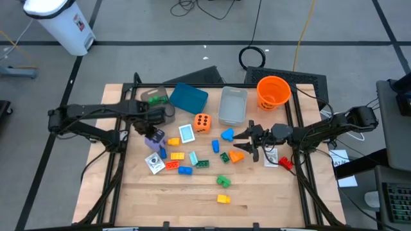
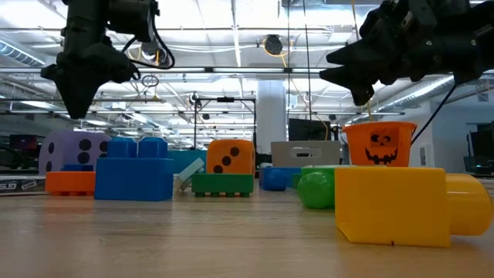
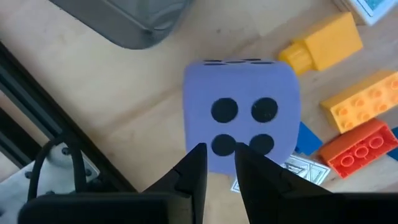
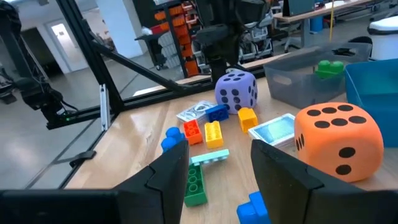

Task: Pick & Place Toys
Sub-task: Put the purple dice into the blue bin

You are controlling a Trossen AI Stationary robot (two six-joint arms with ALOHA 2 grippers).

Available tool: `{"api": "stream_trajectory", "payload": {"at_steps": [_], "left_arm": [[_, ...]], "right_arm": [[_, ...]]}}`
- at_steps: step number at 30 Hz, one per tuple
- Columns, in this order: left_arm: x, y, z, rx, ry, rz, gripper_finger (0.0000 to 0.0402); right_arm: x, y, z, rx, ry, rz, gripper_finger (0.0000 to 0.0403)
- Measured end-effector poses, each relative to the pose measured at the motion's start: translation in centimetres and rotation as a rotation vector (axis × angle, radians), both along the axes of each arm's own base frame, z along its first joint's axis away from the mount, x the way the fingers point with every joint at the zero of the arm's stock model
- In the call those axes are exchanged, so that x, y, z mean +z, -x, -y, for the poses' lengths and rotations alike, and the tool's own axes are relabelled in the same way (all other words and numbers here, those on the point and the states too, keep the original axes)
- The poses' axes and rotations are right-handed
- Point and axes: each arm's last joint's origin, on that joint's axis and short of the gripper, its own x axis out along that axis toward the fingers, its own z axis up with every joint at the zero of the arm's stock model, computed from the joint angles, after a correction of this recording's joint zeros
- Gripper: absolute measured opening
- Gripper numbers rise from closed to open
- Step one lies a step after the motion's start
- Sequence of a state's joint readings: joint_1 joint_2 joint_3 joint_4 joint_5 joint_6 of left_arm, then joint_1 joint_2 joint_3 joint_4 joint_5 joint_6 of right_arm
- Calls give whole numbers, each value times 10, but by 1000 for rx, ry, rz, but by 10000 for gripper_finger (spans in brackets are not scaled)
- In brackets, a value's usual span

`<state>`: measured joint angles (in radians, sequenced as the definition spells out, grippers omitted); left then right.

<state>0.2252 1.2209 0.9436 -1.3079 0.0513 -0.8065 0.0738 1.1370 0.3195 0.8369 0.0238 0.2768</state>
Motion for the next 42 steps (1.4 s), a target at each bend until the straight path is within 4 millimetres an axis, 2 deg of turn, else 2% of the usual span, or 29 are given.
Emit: {"api": "stream_trajectory", "payload": {"at_steps": [7, 19, 33, 42], "left_arm": [[0, 2, -10, 18, -25, -4, 88], [0, 1, -13, -12, -31, 22, 89], [0, 0, -14, -28, -34, 29, 147], [0, -4, -15, -30, -48, 73, 140]], "right_arm": [[0, 0, 0, 0, 0, -2, 167], [0, 0, 0, 0, 1, -3, 167], [0, 0, 0, 0, 1, -3, 167], [0, 0, 0, 0, 1, -3, 167]]}}
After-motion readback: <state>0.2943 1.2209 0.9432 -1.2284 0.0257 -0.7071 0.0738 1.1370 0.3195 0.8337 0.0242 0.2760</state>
